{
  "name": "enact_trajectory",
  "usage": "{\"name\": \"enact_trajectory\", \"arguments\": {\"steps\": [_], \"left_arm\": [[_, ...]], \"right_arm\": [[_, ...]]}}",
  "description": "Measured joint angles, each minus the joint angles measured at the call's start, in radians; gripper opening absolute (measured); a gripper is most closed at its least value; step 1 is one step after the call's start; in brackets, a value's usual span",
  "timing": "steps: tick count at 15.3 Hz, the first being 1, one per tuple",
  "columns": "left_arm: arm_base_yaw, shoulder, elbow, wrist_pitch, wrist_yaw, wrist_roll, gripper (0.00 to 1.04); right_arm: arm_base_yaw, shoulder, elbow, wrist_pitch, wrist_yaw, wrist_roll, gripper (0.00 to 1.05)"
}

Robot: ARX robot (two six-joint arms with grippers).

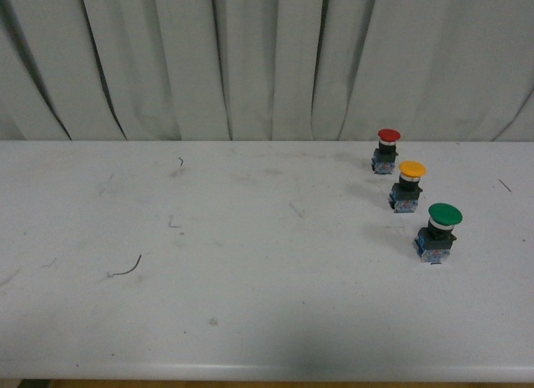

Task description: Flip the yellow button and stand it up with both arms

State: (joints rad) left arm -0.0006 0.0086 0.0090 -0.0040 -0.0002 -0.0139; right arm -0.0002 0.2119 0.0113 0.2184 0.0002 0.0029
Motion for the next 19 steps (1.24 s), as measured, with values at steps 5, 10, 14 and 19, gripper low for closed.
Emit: {"name": "enact_trajectory", "arguments": {"steps": [5,10,14,19], "left_arm": [[0.0,0.0,0.0,0.001,0.0,0.0,0.98],[0.0,0.0,0.0,0.0,0.0,0.0,0.98],[0.0,0.0,0.0,0.001,0.0,0.0,0.98],[0.0,0.0,0.0,0.001,0.0,0.0,0.98]], "right_arm": [[0.0,-0.208,0.0,-0.222,0.0,0.0,0.02],[0.0,-0.208,0.0,-0.222,0.0,0.0,0.14],[0.0,-0.208,0.0,-0.222,0.0,0.0,0.53],[0.0,-0.208,0.0,-0.222,0.0,0.0,0.98]]}}
